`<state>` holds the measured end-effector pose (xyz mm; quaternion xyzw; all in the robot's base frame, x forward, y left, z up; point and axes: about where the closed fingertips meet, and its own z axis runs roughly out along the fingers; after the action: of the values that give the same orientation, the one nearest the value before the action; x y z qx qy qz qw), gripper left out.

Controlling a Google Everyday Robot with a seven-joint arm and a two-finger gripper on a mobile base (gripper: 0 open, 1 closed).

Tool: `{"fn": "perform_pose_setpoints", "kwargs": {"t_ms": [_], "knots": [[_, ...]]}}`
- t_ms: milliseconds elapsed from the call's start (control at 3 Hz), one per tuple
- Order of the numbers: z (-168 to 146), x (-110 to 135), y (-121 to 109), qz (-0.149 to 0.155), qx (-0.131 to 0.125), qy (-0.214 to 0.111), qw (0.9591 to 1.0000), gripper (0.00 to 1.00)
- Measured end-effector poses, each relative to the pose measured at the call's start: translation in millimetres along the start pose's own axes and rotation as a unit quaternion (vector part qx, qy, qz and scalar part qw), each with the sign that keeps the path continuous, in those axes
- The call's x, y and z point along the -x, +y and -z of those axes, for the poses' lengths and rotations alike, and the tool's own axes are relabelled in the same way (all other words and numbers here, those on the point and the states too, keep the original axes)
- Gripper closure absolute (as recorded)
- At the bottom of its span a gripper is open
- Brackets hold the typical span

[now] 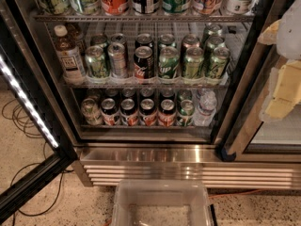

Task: Pick 7up can from top shelf of fridge

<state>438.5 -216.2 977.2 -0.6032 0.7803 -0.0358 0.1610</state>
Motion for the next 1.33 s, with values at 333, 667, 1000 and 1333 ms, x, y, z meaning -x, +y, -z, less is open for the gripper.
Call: {"fn": "perform_pose_setpoints", "kwargs": {"t_ms": [333, 667, 1000, 1333], "knots": [[0.0, 0.1, 0.0, 0.0, 0.0, 0.0, 1.0, 0.0], [1.0, 6.1, -1.7, 0.001, -0.016, -0.011, 0.9998, 0.0], [-6.7, 28.2, -11.2, -0.01, -0.047, -0.047, 0.9978, 0.0], [-22.9, 65.5, -39.5, -0.02, -0.072, -0.107, 0.9915, 0.0]]}}
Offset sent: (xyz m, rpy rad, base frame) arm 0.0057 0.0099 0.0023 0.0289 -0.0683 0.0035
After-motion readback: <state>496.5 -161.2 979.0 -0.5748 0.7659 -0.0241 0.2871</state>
